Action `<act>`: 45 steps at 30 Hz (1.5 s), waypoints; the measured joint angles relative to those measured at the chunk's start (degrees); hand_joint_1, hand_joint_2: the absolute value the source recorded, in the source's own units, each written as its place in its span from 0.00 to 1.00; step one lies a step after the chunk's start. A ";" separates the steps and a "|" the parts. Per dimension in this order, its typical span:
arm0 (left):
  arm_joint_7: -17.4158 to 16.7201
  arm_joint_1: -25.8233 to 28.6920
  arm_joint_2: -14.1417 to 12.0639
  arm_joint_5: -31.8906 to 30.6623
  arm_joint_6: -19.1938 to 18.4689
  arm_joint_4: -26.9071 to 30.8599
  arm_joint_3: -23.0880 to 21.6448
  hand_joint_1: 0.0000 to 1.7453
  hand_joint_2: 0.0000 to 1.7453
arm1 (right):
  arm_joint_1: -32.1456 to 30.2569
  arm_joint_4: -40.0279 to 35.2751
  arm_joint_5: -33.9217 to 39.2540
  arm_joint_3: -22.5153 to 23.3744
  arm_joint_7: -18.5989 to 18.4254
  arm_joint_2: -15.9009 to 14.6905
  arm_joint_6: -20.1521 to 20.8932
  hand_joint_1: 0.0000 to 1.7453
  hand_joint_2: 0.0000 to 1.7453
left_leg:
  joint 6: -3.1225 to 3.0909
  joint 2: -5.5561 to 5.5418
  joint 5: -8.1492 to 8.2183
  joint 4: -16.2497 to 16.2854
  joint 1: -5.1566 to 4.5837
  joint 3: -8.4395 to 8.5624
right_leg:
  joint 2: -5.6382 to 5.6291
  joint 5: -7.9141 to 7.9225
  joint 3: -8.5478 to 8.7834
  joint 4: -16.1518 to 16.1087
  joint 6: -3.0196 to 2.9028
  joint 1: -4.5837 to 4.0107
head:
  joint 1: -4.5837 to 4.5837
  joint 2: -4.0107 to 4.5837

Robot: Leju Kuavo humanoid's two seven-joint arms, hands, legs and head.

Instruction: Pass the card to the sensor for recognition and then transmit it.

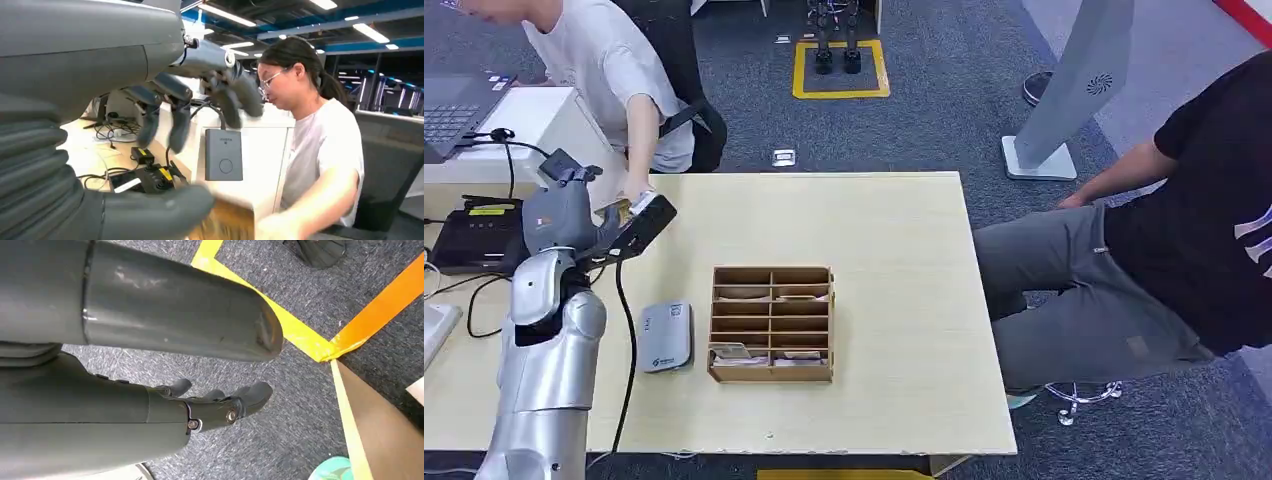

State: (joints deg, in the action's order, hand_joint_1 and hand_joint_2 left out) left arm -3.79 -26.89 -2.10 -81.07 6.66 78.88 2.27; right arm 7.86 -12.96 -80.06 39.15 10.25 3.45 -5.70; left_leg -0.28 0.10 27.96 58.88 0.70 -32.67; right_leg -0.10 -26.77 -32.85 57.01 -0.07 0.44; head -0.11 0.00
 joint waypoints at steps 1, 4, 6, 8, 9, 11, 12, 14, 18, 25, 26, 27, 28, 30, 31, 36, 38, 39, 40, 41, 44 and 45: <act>0.42 0.37 0.07 0.20 0.59 0.13 0.48 0.00 1.00 | -0.04 0.00 0.09 0.00 0.15 0.00 -0.22 0.00 0.00 | 0.00 0.01 0.00 0.00 0.00 0.00 | 0.00 0.00 0.00 0.01 0.00 0.00 | 0.00 0.00; 2.04 2.94 0.13 1.14 3.68 1.91 3.29 0.00 1.00 | -0.34 -0.02 0.85 0.04 0.79 0.00 -0.96 0.00 0.00 | 0.00 0.09 0.01 -0.01 0.01 0.00 | -0.08 0.00 -0.01 0.01 0.00 -0.01 | 0.00 0.00; 3.84 5.23 0.13 3.96 7.55 3.97 6.52 0.00 1.00 | -0.73 -0.02 1.07 0.15 0.83 0.00 -1.42 0.00 0.00 | 0.01 0.10 0.01 -0.02 0.02 0.00 | -0.10 -0.04 -0.02 0.02 -0.03 -0.02 | 0.00 0.00; 6.55 7.73 0.05 9.79 11.18 6.97 11.46 0.00 1.00 | -1.36 -0.02 1.57 0.44 1.07 0.00 -1.79 0.00 0.00 | 0.03 0.10 0.04 -0.05 0.05 -0.02 | -0.10 -0.09 -0.03 0.02 -0.09 -0.04 | 0.00 0.00; 7.77 8.95 0.04 13.22 12.53 8.38 14.27 0.00 1.00 | -1.67 -0.02 1.86 0.59 1.31 0.00 -2.08 0.00 0.00 | 0.04 0.10 0.07 -0.10 0.05 -0.06 | -0.10 -0.11 0.00 0.04 -0.11 -0.04 | 0.00 0.00; 10.13 11.15 -0.37 21.22 14.87 10.26 21.92 0.00 1.00 | -2.35 -0.02 1.90 1.05 1.64 0.00 -2.36 0.00 0.00 | 0.08 0.21 0.13 -0.16 0.06 -0.05 | -0.18 -0.14 0.01 0.05 -0.14 -0.05 | 0.00 0.00; 12.12 12.23 -1.23 27.19 15.28 10.45 27.61 0.00 1.00 | -2.83 0.00 1.90 1.44 1.88 0.00 -2.52 0.00 0.00 | 0.14 0.30 0.18 -0.16 0.06 0.05 | -0.29 -0.17 -0.01 0.04 -0.18 -0.05 | 0.02 0.00; 16.98 13.47 -2.89 36.61 14.54 9.59 37.86 0.00 1.00 | -3.54 0.00 1.77 1.90 1.97 0.00 -2.67 0.00 0.00 | 0.20 0.44 0.22 -0.16 0.12 0.15 | -0.47 -0.23 -0.07 0.04 -0.25 -0.06 | -0.09 0.00; 19.11 13.89 -5.88 47.45 14.34 3.66 53.83 0.00 1.00 | -3.75 0.00 0.94 2.65 1.79 -0.02 -2.54 0.00 0.00 | 0.21 0.05 0.22 -0.23 0.15 0.02 | -0.06 -0.40 0.08 0.05 -0.29 -0.11 | -0.02 0.00; 19.87 20.49 -10.16 77.85 22.02 -24.01 72.36 0.00 1.00 | -3.46 0.02 0.98 4.22 0.57 -0.04 -2.10 0.00 1.00 | 0.32 0.30 0.40 -0.26 -0.01 0.55 | -0.36 -0.57 0.24 -0.03 -0.24 0.03 | -0.48 0.00; 19.27 21.19 -8.05 76.31 25.42 -26.58 73.61 0.00 1.00 | -3.51 0.00 1.35 4.78 0.22 -0.04 -2.25 0.00 1.00 | 0.23 0.22 0.44 -0.26 -0.06 0.57 | -0.26 -0.61 0.26 -0.05 -0.18 0.09 | -0.52 0.00; 18.54 21.45 -6.07 74.30 28.52 -28.66 74.28 0.00 1.00 | -3.59 0.00 1.66 5.18 -0.24 -0.04 -2.32 0.00 1.00 | 0.14 0.09 0.48 -0.25 -0.11 0.57 | -0.09 -0.66 0.34 -0.08 -0.09 0.15 | -0.46 0.00; 16.67 21.55 -3.66 70.13 31.07 -31.28 74.93 0.00 1.00 | -3.71 0.00 1.64 5.70 -0.85 -0.04 -2.36 0.00 1.00 | 0.05 -0.12 0.50 -0.22 -0.10 0.56 | 0.11 -0.71 0.48 -0.09 -0.01 0.15 | -0.44 0.00; 11.39 21.45 0.19 58.59 32.79 -35.62 77.52 0.00 1.00 | -3.96 0.00 1.44 6.43 -2.08 -0.04 -2.30 0.00 1.00 | -0.04 -0.24 0.54 -0.16 -0.14 0.57 | 0.30 -0.71 0.68 -0.13 0.04 0.19 | -0.15 0.00; 8.91 21.34 2.17 53.37 32.85 -36.59 78.78 0.00 1.00 | -4.02 0.00 1.33 6.73 -2.65 -0.04 -2.23 0.00 1.00 | -0.07 -0.23 0.56 -0.11 -0.17 0.58 | 0.29 -0.66 0.69 -0.14 0.12 0.22 | -0.13 0.00; -4.02 20.62 9.97 28.95 33.03 -45.99 79.76 0.00 1.00 | -4.28 -0.02 0.85 8.72 -6.27 0.37 -1.29 0.00 1.00 | -0.20 -0.22 0.54 -0.07 -0.29 0.57 | 0.27 -0.58 0.70 -0.14 0.24 0.33 | -0.15 0.00; -3.18 20.32 11.35 27.54 32.24 -49.49 79.76 0.00 1.00 | -4.28 -0.07 1.79 9.51 -6.93 0.44 -0.63 0.00 1.00 | -0.20 -0.20 0.55 -0.07 -0.30 0.61 | 0.24 -0.57 0.70 -0.14 0.26 0.34 | -0.15 0.00; -2.79 20.17 11.54 27.32 31.76 -51.24 79.69 0.00 1.00 | -4.35 -0.11 2.21 9.97 -7.19 0.50 -0.37 0.00 1.00 | -0.20 -0.19 0.55 -0.06 -0.30 0.63 | 0.23 -0.57 0.70 -0.13 0.26 0.33 | -0.22 0.00; -2.62 20.11 11.63 27.36 31.24 -52.52 79.61 0.00 1.00 | -4.50 -0.15 2.97 10.05 -7.23 0.52 -0.16 0.00 1.00 | -0.20 -0.19 0.55 -0.06 -0.28 0.64 | 0.23 -0.57 0.70 -0.13 0.26 0.32 | -0.17 0.00; -2.38 20.12 11.82 27.87 30.76 -53.48 79.45 0.00 1.00 | -4.65 -0.28 3.81 9.99 -7.26 0.52 -0.04 0.00 1.00 | -0.20 -0.19 0.55 -0.06 -0.25 0.65 | 0.23 -0.57 0.70 -0.13 0.26 0.32 | -0.17 0.00; -2.07 20.42 11.89 30.05 29.05 -55.51 78.10 0.00 1.00 | -5.20 -0.65 7.38 9.38 -7.41 0.52 0.26 0.00 1.00 | -0.19 -0.17 0.54 -0.07 -0.20 0.66 | 0.19 -0.59 0.68 -0.11 0.23 0.29 | -0.20 0.00; -1.98 20.53 11.89 30.81 28.51 -55.84 77.47 0.00 1.00 | -5.34 -0.81 8.47 8.92 -7.43 0.52 0.33 0.00 1.00 | -0.18 -0.17 0.54 -0.07 -0.18 0.66 | 0.19 -0.60 0.68 -0.10 0.23 0.28 | -0.20 0.00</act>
State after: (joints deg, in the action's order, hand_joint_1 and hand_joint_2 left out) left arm -5.77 -6.35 9.79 -50.25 35.17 23.04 79.74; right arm 2.51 -13.77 -71.59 48.07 2.82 3.98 -5.38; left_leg -0.46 -0.07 28.50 58.81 0.52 -32.01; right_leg 0.09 -27.36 -32.17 56.91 0.16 0.71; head -0.31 0.00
